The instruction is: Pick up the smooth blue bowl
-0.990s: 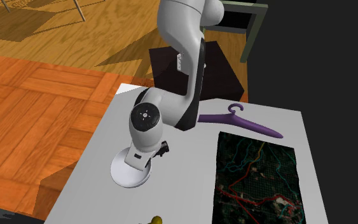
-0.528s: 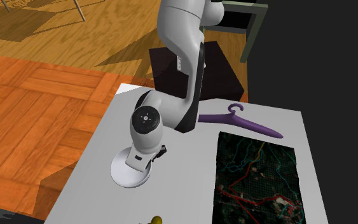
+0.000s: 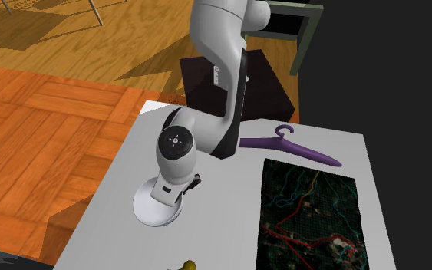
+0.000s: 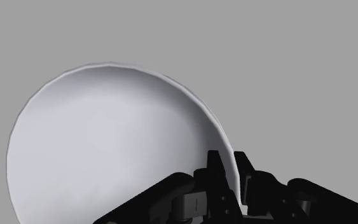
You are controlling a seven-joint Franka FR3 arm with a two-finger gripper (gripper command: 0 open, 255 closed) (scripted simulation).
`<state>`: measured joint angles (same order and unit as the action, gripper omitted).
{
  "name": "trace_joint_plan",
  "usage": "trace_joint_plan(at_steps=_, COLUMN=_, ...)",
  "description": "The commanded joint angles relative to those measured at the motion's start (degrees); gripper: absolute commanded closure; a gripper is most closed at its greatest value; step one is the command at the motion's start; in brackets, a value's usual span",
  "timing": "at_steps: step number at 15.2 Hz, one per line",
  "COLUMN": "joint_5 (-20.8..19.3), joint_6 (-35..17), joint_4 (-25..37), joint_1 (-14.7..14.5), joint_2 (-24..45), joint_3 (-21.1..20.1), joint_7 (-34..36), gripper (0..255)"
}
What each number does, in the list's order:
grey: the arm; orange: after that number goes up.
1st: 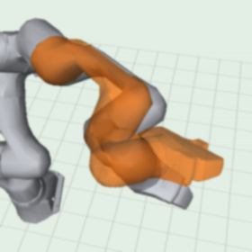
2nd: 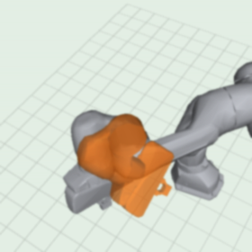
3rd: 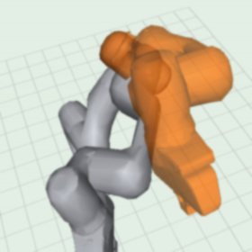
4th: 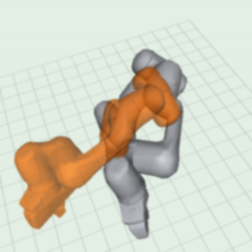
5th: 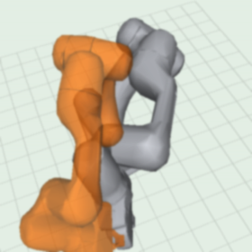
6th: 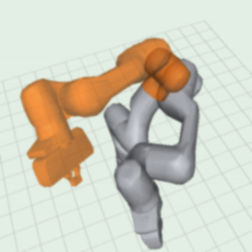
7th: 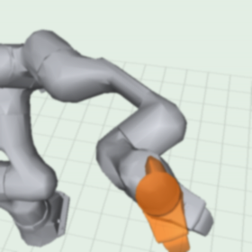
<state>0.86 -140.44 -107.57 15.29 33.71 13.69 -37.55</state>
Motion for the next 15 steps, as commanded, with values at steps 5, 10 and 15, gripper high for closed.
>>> trace_joint_plan(at_steps=5, joint_5=-0.62, joint_6=3.04, joint_4=-0.11, joint_1=-0.43, joint_2=-3.2, joint_3=0.53, joint_7=0.06, gripper=255)
trace_joint_plan(at_steps=10, joint_5=-1.16, joint_6=5.87, joint_4=0.13, joint_1=-0.78, joint_2=-5.84, joint_3=0.95, joint_7=0.12, gripper=255)
trace_joint_plan(at_steps=15, joint_5=-1.5, joint_6=7.72, joint_4=0.44, joint_1=-0.98, joint_2=-7.4, joint_3=1.18, joint_7=0.15, gripper=255)
